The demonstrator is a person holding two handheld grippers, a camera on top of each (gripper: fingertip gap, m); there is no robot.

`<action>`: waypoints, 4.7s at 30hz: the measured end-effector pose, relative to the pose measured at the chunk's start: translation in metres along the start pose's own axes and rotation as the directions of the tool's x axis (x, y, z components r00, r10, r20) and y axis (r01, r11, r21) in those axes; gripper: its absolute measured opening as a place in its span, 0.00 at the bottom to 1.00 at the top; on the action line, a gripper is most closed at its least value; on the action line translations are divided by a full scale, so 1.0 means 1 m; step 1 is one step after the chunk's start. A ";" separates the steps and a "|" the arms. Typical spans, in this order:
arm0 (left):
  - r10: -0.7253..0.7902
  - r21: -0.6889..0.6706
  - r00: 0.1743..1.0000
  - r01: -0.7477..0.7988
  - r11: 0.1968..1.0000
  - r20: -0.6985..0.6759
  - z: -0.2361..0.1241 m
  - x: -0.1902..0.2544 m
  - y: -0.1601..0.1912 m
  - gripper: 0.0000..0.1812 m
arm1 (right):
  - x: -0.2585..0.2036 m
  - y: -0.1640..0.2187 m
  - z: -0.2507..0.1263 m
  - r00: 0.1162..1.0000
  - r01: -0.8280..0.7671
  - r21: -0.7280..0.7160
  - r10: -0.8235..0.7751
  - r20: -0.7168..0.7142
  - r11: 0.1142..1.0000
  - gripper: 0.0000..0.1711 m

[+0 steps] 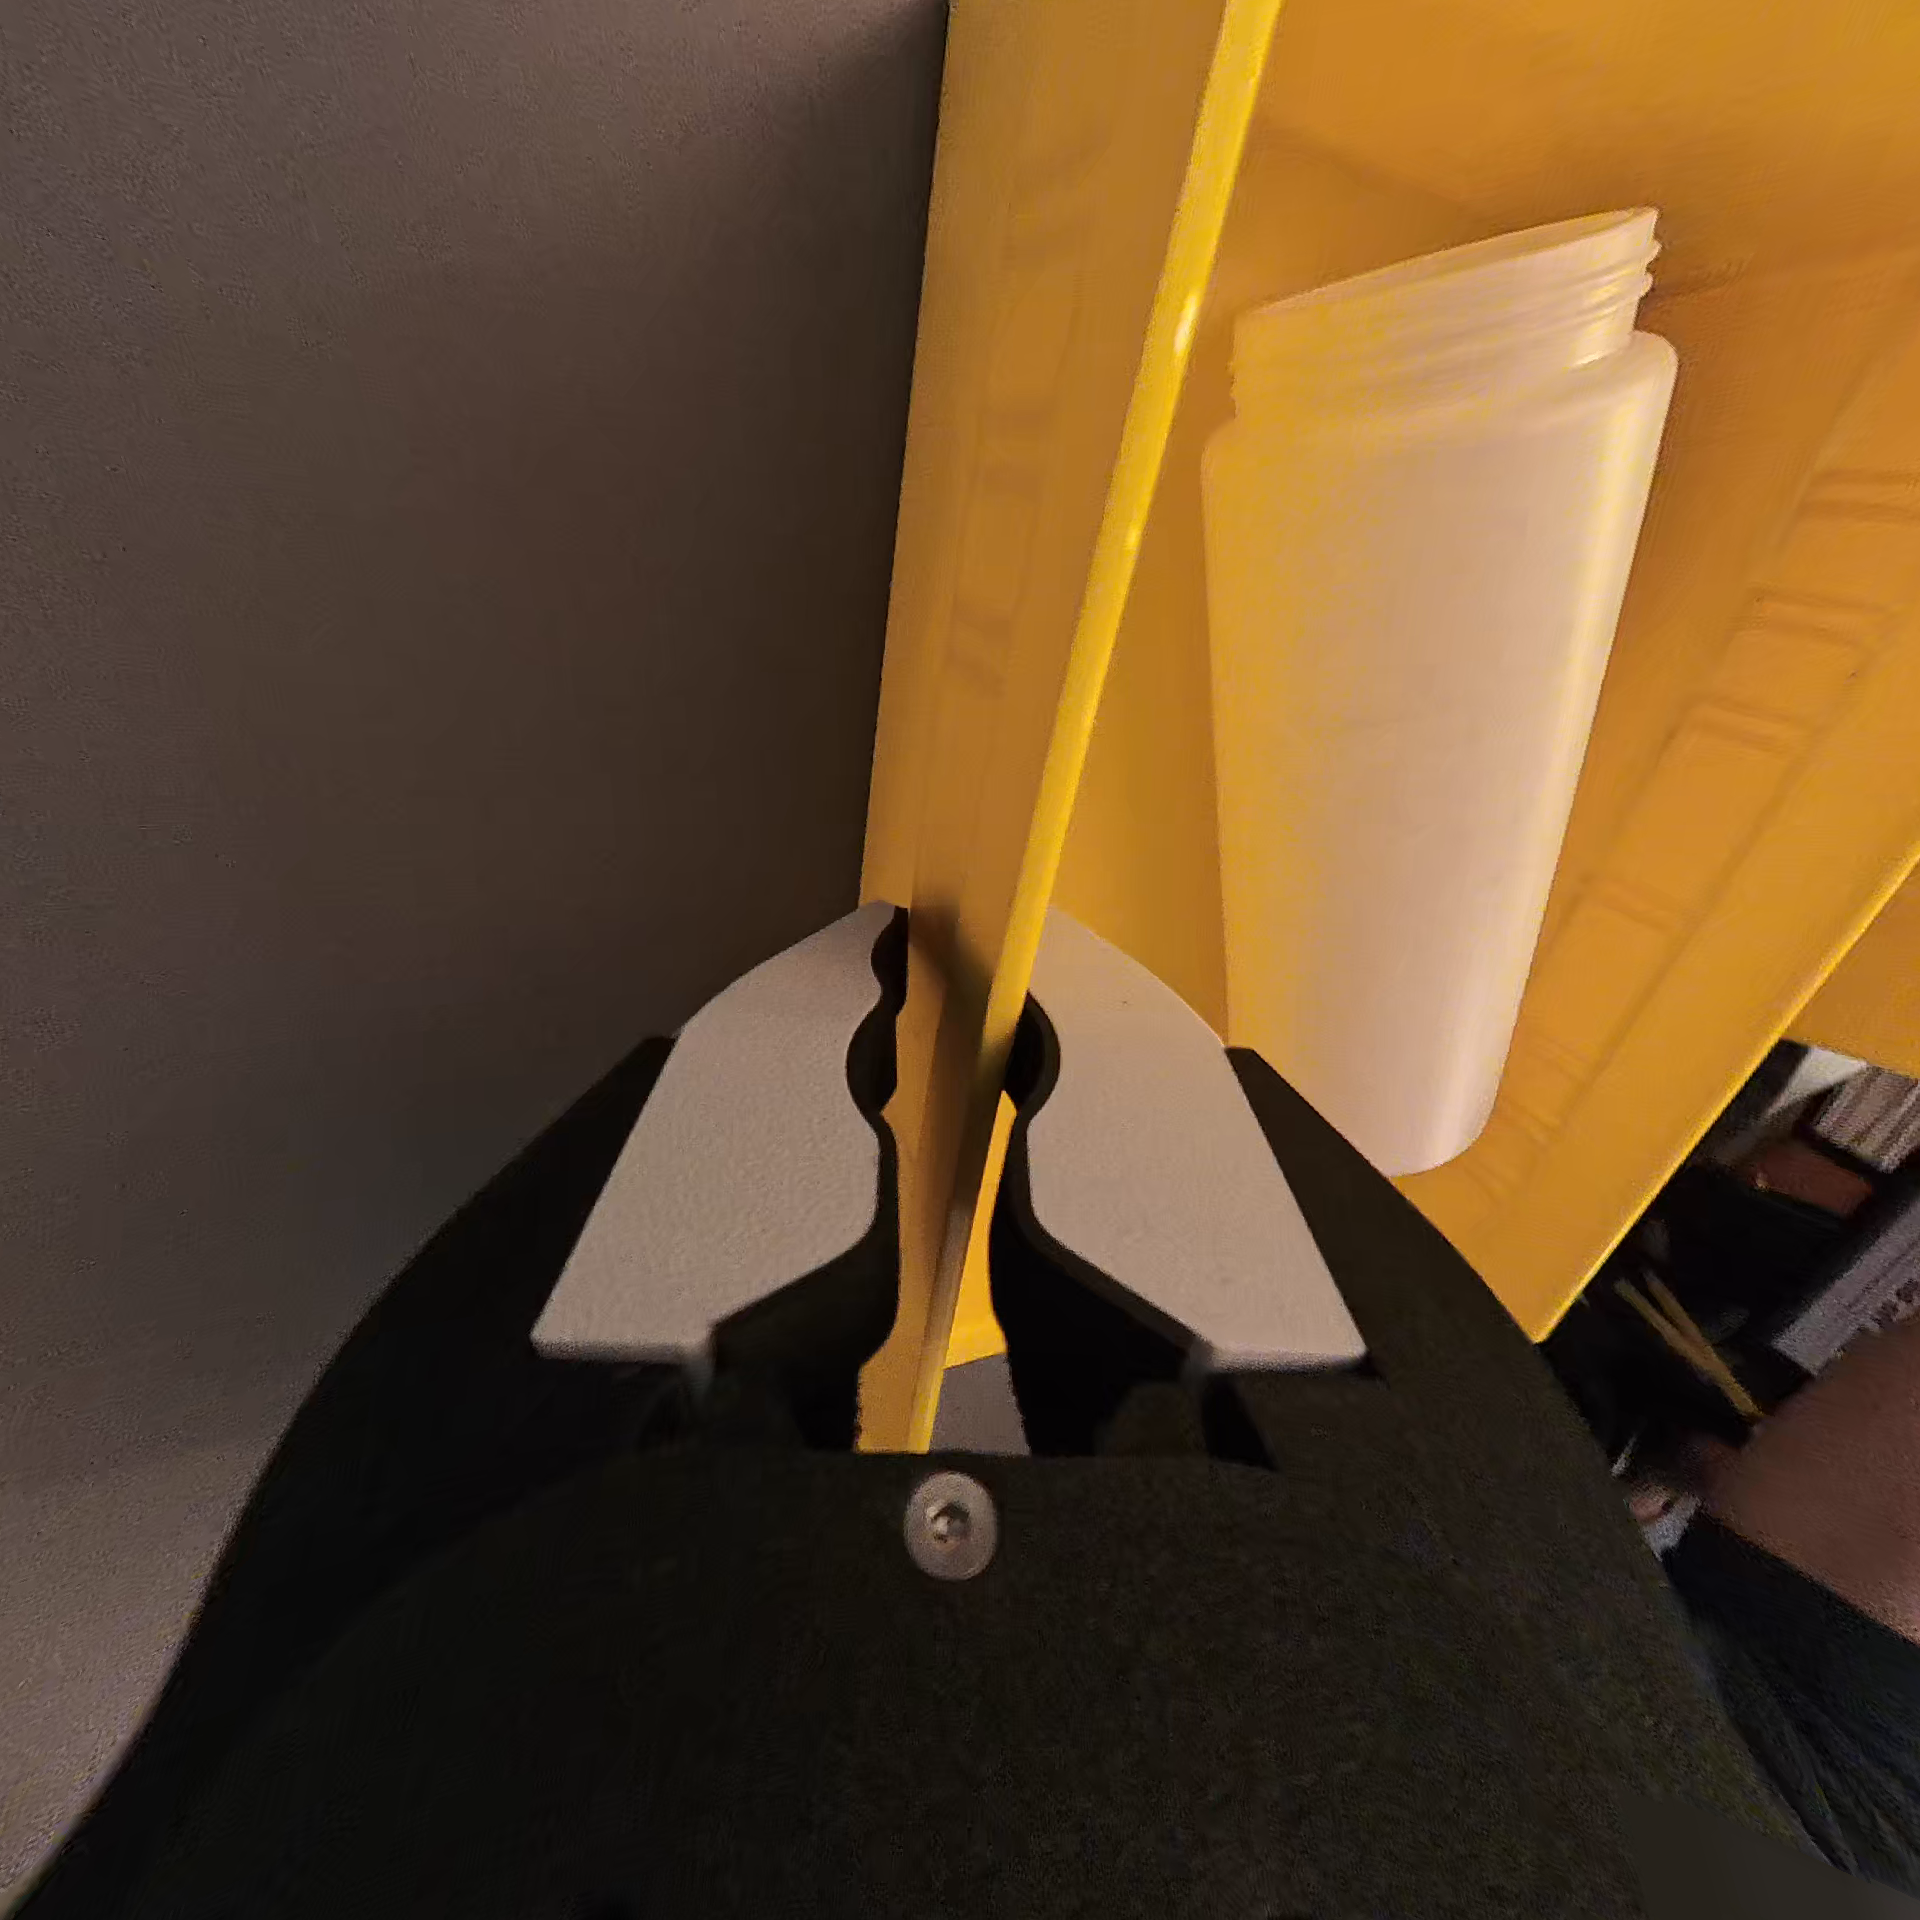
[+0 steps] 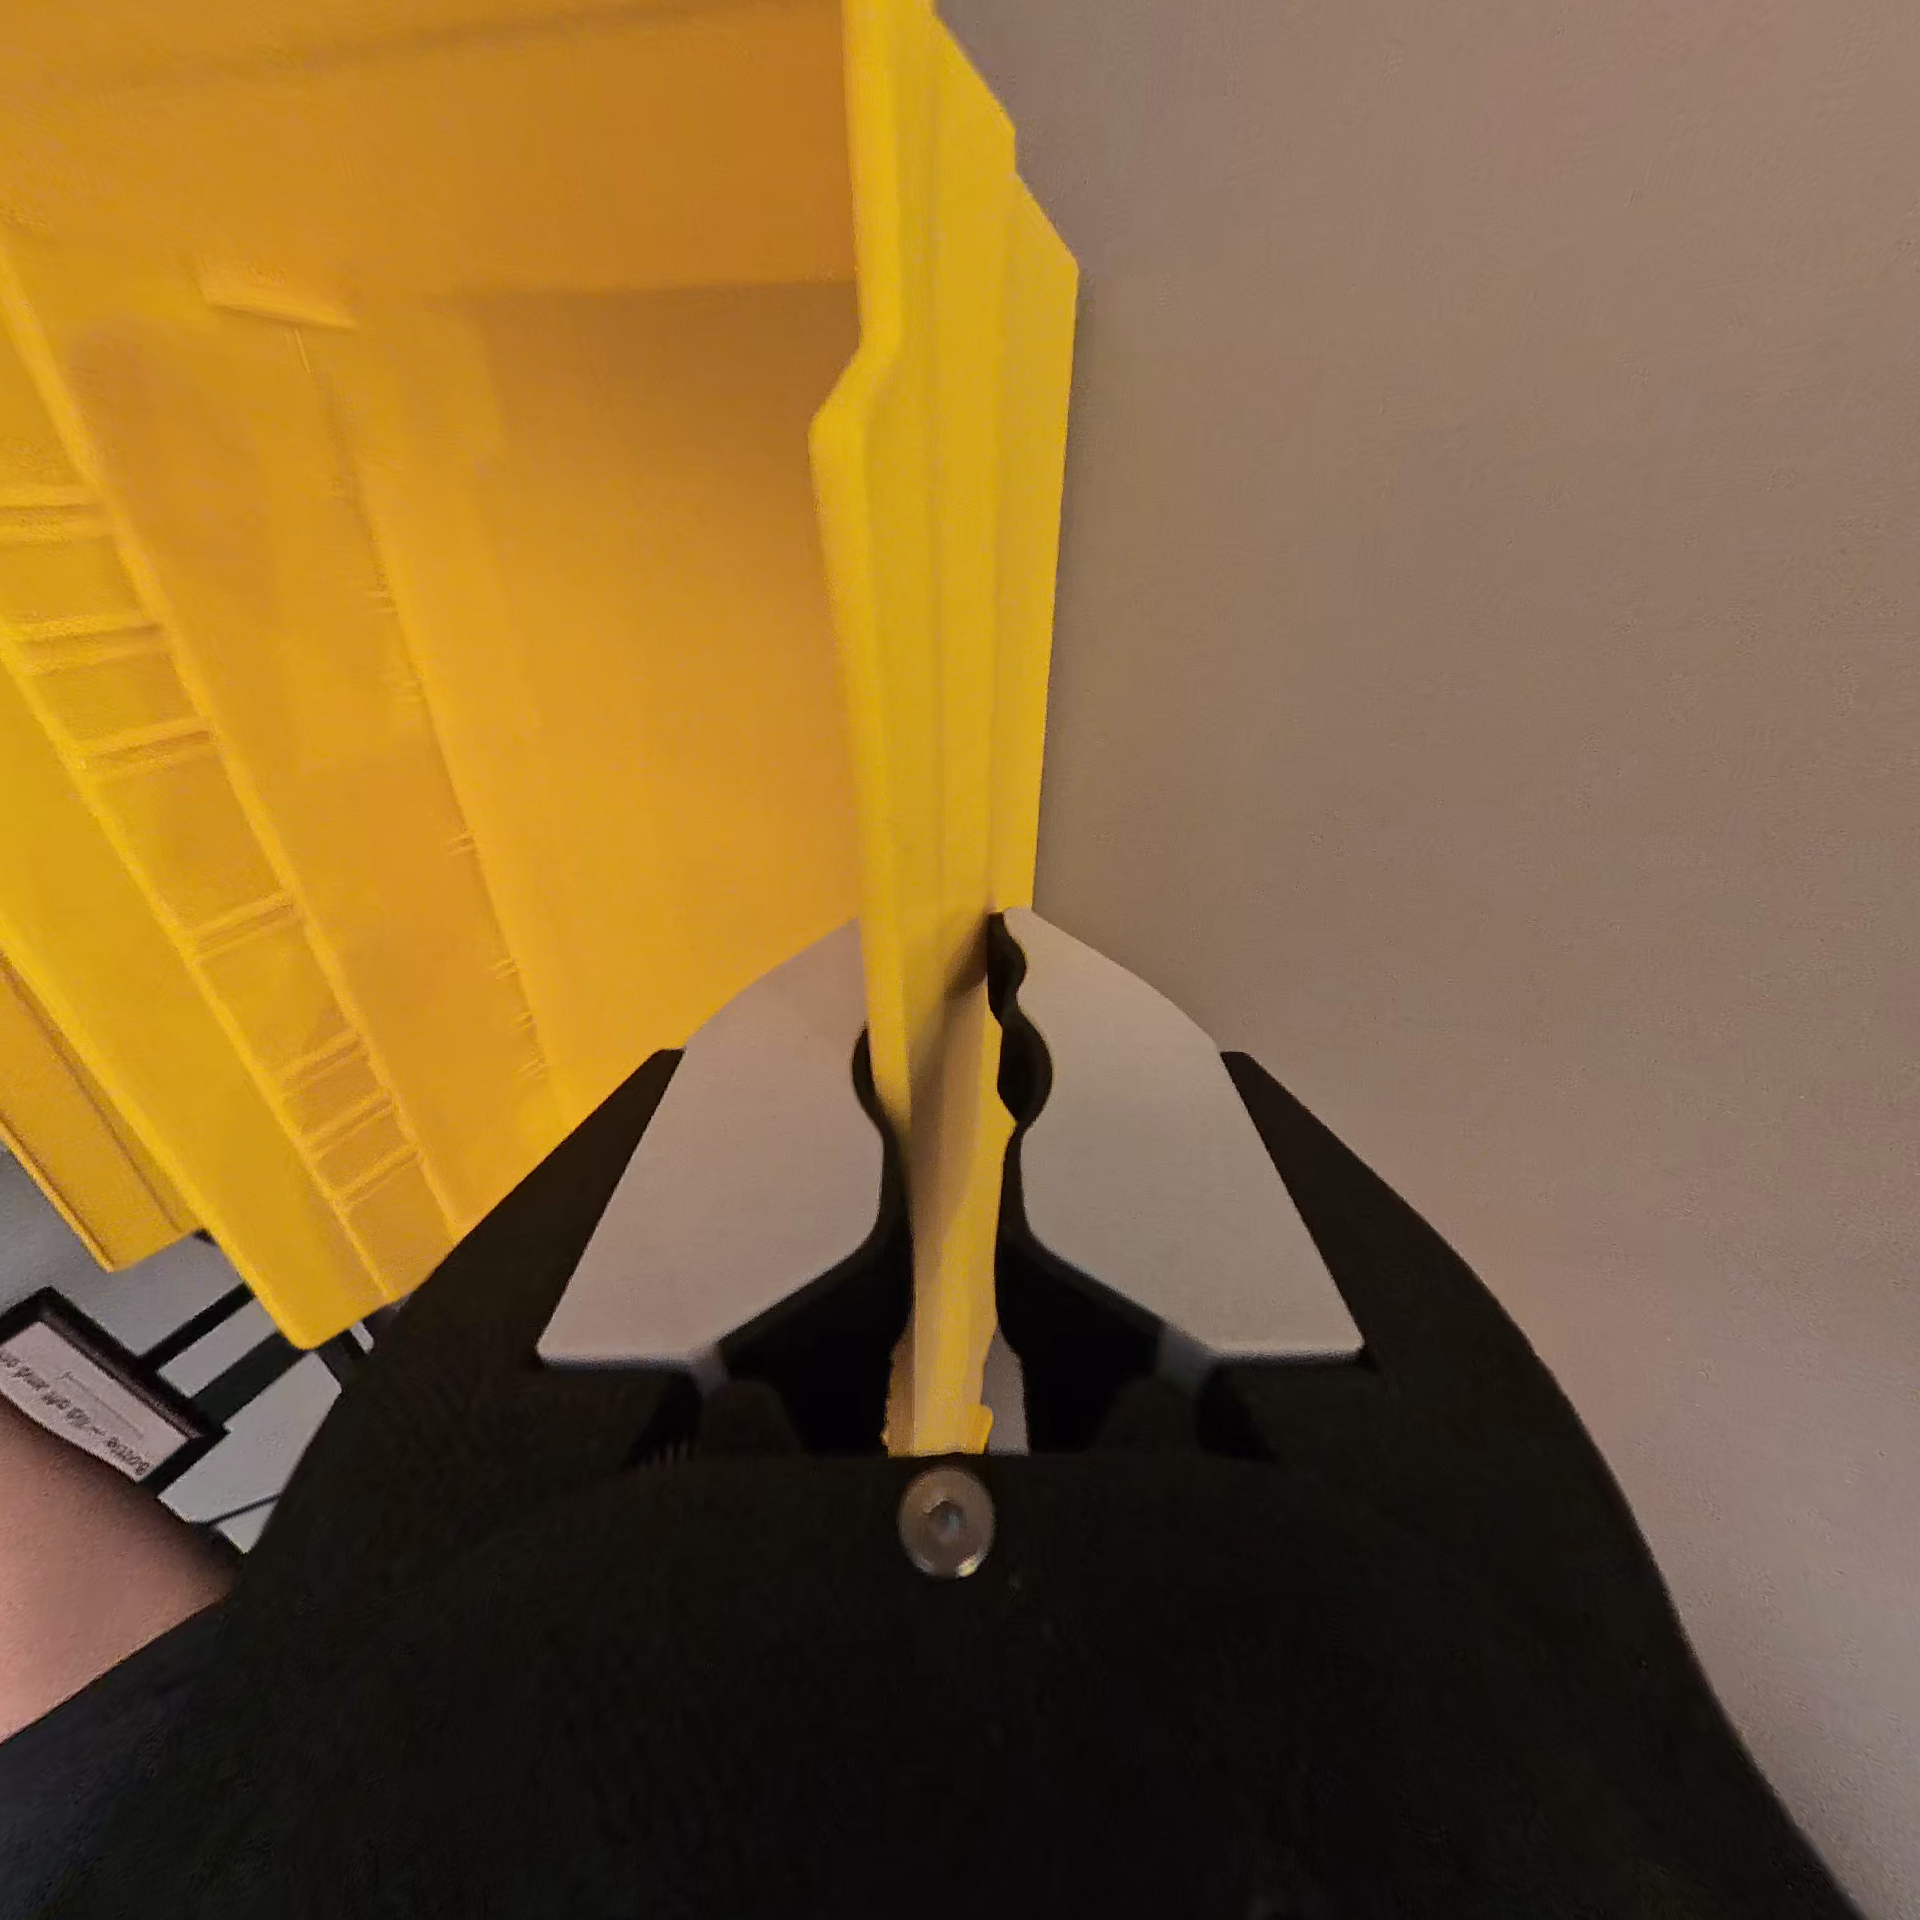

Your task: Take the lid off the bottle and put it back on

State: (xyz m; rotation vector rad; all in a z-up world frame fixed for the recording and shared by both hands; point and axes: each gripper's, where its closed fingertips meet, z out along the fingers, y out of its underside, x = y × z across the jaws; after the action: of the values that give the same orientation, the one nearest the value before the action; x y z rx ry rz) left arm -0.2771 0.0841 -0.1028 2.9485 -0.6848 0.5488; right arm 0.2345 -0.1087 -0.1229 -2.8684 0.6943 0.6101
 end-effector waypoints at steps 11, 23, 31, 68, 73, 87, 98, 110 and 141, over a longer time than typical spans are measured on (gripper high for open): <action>-0.068 0.087 0.992 0.059 0.994 0.104 -0.044 -0.113 0.012 0.05 | -0.040 -0.017 0.019 0.998 0.020 -0.033 -0.022 -0.063 0.999 0.05; -0.032 0.161 0.997 0.019 0.987 0.077 -0.056 -0.143 0.000 0.05 | -0.045 -0.020 0.022 0.992 0.074 -0.053 -0.078 -0.097 0.996 0.04; 0.001 0.186 0.994 -0.021 0.982 0.109 -0.060 -0.153 -0.002 0.05 | -0.041 -0.024 0.021 0.977 0.138 -0.055 -0.145 -0.157 0.989 0.03; -0.008 0.342 0.975 -0.070 0.937 0.221 -0.088 -0.112 -0.006 0.41 | -0.196 -0.061 -0.144 0.846 0.341 0.917 -0.493 -0.204 0.206 0.37; -0.093 0.206 0.968 0.045 0.977 0.232 -0.054 -0.123 -0.004 0.42 | -0.214 -0.061 -0.111 0.796 0.317 0.891 -0.602 -0.064 0.324 0.36; -0.162 0.097 0.983 0.154 0.983 0.086 -0.024 -0.109 -0.010 0.47 | -0.249 -0.045 -0.080 0.666 0.305 0.838 -0.731 0.152 0.452 0.32; -0.037 0.333 0.994 0.001 0.943 0.100 -0.095 -0.089 -0.027 0.47 | -0.249 -0.043 -0.086 0.648 0.281 0.843 -0.739 0.185 0.458 0.31; 0.313 0.551 0.950 -0.251 0.796 -0.019 -0.145 0.049 -0.033 0.47 | -0.254 -0.041 -0.087 0.636 0.287 0.844 -0.749 0.187 0.454 0.31; 0.710 0.718 0.656 -0.621 0.314 0.256 0.032 0.194 -0.025 0.49 | -0.289 -0.018 -0.081 0.528 0.355 0.835 -0.827 0.192 0.420 0.31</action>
State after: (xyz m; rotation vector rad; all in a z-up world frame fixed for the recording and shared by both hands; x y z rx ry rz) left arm -0.0935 0.0217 -0.0628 3.0821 -2.2335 1.3525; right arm 0.0369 0.0089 0.0710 -1.7553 -0.2799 0.7944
